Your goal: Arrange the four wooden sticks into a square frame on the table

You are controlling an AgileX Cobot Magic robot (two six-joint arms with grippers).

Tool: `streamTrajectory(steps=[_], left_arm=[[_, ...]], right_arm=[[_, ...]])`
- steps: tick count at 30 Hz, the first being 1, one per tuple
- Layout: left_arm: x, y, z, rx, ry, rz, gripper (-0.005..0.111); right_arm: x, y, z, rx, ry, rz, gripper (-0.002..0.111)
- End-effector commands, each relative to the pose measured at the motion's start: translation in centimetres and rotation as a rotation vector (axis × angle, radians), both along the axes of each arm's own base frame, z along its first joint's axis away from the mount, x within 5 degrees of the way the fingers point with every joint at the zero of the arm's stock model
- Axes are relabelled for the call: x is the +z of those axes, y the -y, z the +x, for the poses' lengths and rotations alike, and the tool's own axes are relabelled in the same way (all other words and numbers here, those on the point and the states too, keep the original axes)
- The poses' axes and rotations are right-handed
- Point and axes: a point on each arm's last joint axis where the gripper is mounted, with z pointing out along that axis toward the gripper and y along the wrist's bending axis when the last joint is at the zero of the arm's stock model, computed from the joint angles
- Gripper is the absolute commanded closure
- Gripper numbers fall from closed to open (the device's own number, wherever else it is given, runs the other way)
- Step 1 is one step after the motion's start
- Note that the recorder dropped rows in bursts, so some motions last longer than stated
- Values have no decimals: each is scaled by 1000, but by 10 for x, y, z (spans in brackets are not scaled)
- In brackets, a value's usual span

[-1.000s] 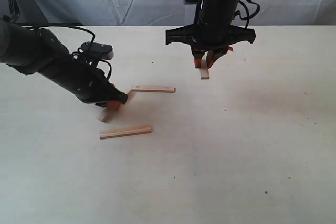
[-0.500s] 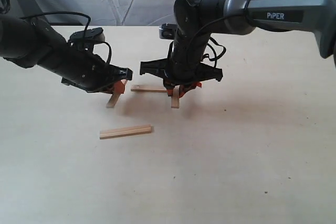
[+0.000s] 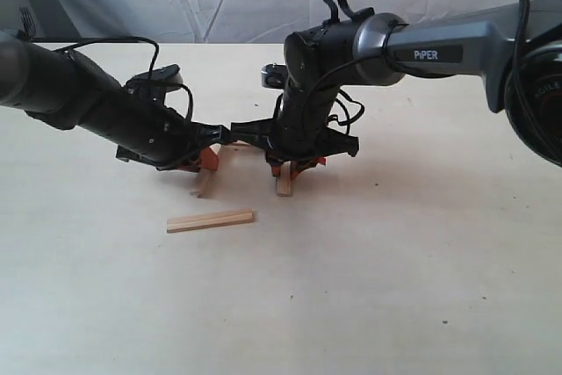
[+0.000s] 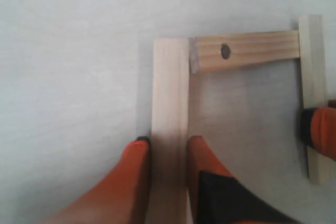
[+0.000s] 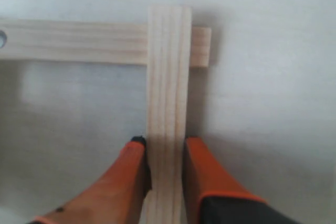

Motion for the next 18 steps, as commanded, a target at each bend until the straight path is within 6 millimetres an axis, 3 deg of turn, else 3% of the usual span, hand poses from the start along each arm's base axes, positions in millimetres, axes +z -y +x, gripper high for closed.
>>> streamTrajectory(steps=[1, 8, 18], left_arm=[[2, 4, -1, -15, -1, -13, 107], [48, 2, -3, -36, 126, -3, 107], [47, -6, -1, -8, 132, 52, 107]], right_arm=[[-1, -1, -1, 6, 3, 8, 108], [-2, 0, 2, -32, 23, 2, 108], [-2, -1, 2, -71, 17, 22, 108]])
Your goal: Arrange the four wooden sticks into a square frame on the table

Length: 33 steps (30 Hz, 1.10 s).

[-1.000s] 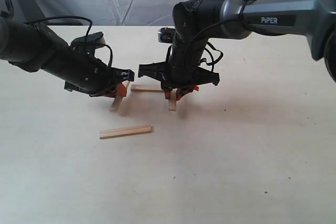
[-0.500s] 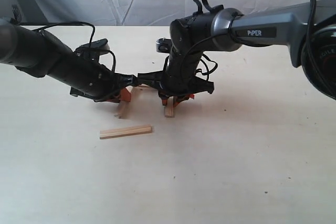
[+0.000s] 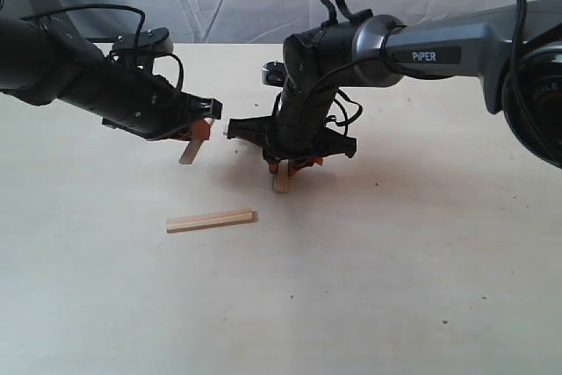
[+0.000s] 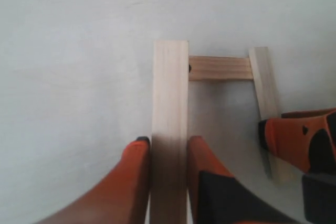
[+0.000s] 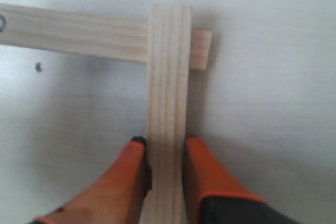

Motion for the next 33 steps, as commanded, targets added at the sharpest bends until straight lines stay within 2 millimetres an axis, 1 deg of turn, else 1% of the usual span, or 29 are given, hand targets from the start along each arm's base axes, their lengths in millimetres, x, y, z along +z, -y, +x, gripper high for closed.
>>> streamTrajectory(steps=[1, 5, 11, 14, 18, 21, 33], left_arm=[[4, -2, 0, 19, 3, 2, 107], [-1, 6, 0, 12, -5, -2, 107], [-23, 10, 2, 32, -59, -13, 107], [-34, 11, 1, 12, -82, -18, 107], [-34, 13, 2, -4, -65, -34, 107], [-33, 15, 2, -51, -53, -32, 107], [-33, 12, 5, -12, -20, -7, 107]], right_arm=[[-1, -1, 0, -31, 0, 13, 108], [0, -4, -1, -61, -14, 57, 108], [0, -5, -2, -62, -21, 60, 108], [0, -5, -2, -64, -26, 60, 108], [-1, -5, -5, -65, -59, 59, 108], [-1, -5, -6, -59, -63, 52, 108], [-1, -5, -6, -42, -62, 49, 108]])
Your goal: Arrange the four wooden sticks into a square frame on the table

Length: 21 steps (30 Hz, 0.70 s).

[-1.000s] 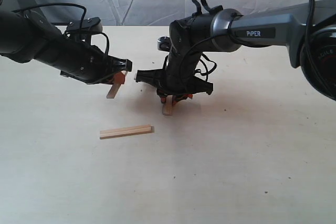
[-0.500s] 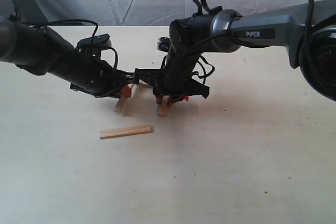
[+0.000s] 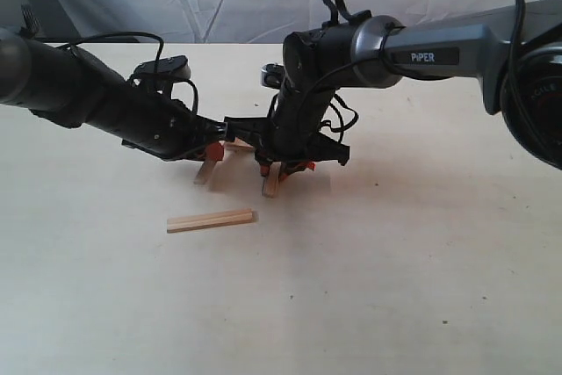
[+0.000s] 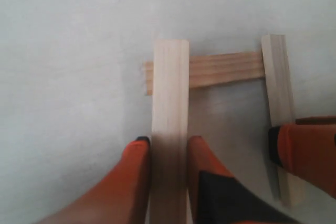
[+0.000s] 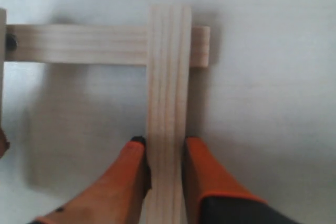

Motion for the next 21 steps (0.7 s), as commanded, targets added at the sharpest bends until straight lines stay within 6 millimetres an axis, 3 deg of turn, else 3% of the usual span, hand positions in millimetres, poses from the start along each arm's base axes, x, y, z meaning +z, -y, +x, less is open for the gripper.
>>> streamTrajectory(steps=[1, 10, 14, 17, 21], left_arm=[[2, 0, 2, 20, 18, 3, 107], [2, -1, 3, 30, 26, 9, 104], [2, 0, 2, 28, 24, 7, 89], [2, 0, 2, 18, 19, 5, 69], [3, 1, 1, 10, 12, -5, 63]], right_arm=[[0, 1, -3, 12, -14, -9, 108], [0, 1, -2, 13, -13, -11, 108], [0, 0, -2, 11, -11, -7, 108], [0, 0, -2, 11, -8, -5, 108], [0, 0, -2, 10, -4, -3, 108]])
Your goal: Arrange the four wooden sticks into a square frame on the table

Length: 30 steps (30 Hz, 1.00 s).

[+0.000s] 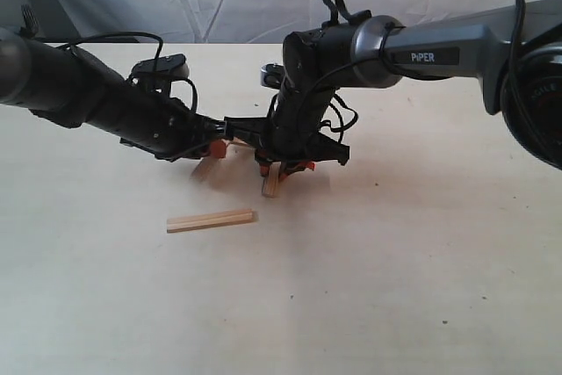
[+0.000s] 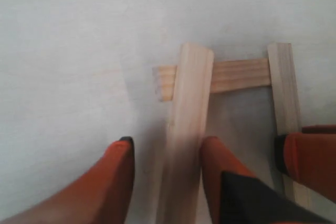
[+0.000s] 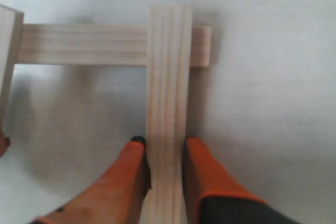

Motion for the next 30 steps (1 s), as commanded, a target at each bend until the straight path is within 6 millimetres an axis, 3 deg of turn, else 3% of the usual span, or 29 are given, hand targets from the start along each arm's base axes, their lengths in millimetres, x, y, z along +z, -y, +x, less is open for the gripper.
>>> streamTrajectory(steps=[1, 3, 8, 12, 18, 21, 23, 24, 30], left_arm=[[6, 3, -1, -6, 5, -16, 63], [18, -1, -1, 0, 35, -24, 63], [56, -21, -4, 3, 96, -57, 63], [54, -32, -12, -79, 13, -69, 63], [52, -31, -13, -82, -7, -69, 63], [52, -31, -13, -80, -5, -67, 63], [51, -31, -13, -78, -7, -68, 63], [51, -31, -13, -75, -5, -68, 63], [51, -31, -14, -87, -11, -66, 63]], right_arm=[[0, 1, -1, 4, -4, -4, 108], [2, 2, 1, 7, -3, -12, 108], [32, 35, 23, 109, 57, -220, 108], [27, 43, 27, 147, 49, -264, 108], [21, 39, 29, 136, 51, -230, 106], [21, 35, 28, 117, 45, -187, 92], [21, 35, 28, 114, 38, -184, 71], [21, 35, 27, 114, 36, -185, 67], [29, 36, 24, 110, 18, -181, 61]])
